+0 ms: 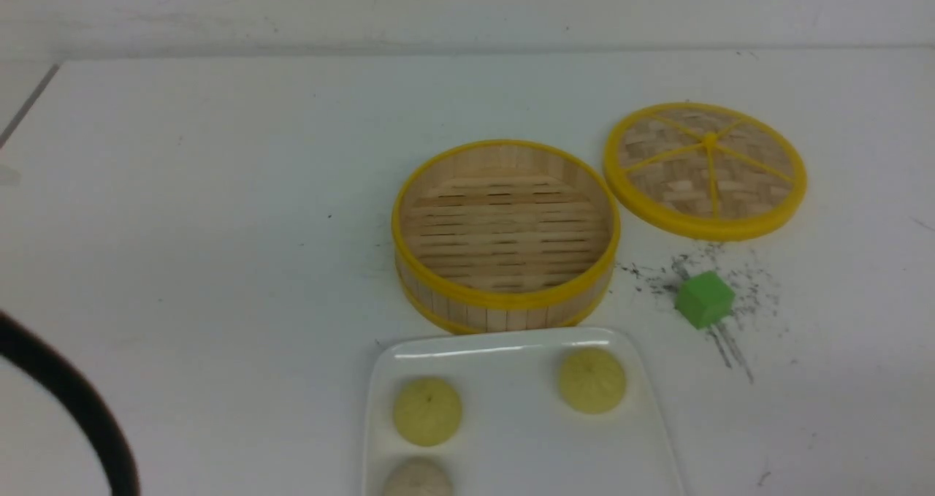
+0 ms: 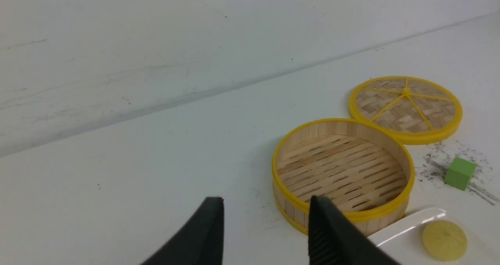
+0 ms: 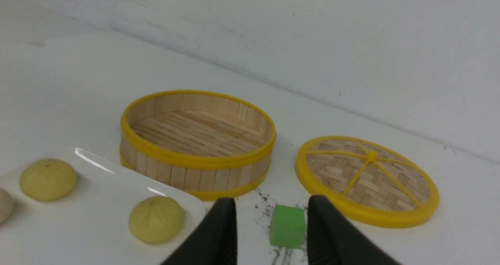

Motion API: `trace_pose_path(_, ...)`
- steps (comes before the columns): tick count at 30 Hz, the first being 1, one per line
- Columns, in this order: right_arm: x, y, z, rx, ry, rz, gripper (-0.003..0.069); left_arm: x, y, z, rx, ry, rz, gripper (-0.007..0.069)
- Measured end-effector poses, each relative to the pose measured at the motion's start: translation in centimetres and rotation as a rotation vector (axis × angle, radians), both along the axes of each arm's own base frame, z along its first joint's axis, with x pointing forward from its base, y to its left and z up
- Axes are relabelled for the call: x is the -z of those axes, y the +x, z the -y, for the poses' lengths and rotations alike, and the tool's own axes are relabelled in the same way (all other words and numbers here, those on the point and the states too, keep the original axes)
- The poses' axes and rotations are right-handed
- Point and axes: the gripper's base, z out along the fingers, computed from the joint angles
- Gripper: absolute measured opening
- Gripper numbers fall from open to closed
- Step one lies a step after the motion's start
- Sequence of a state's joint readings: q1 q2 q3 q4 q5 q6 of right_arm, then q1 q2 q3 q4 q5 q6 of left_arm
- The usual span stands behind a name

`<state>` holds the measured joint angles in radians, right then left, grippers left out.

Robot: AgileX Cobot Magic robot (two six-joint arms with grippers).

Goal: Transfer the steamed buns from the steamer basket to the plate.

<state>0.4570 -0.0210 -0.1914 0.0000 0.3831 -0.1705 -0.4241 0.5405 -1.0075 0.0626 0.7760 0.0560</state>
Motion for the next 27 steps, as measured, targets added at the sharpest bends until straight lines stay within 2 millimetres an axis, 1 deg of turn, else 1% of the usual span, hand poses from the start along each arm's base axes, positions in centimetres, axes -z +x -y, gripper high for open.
trace_pose_path(1,0.1,0.0,0.0,0.0,-0.003,-0.006,0.0239,0.0,0.0,0.0,0.0,0.0,-0.001,0.0326)
trace_pose_path(2,0.6,0.0,0.1,0.011,-0.057,-0.041,0.0204,0.2,0.1,0.1,0.002,-0.001,0.001,0.0326)
trace_pose_path(6,1.0,0.0,0.2,0.02,-0.08,-0.069,0.0164,0.3,0.2,0.1,0.007,0.013,0.01,0.0326)
trace_pose_path(13,1.0,0.0,0.3,0.026,-0.066,-0.082,0.0159,0.4,0.3,-0.1,-0.007,0.064,0.016,0.0326)
trace_pose_path(19,1.1,0.0,0.3,0.026,-0.065,-0.083,0.0164,0.5,0.3,-0.1,-0.01,0.072,0.014,0.0322)
trace_pose_path(23,1.1,0.0,0.3,0.026,-0.065,-0.083,0.0171,0.5,0.3,-0.2,-0.014,0.078,0.014,0.0298)
trace_pose_path(27,1.1,0.0,0.3,0.026,-0.066,-0.085,0.0176,0.6,0.3,-0.3,-0.021,0.091,0.009,0.0257)
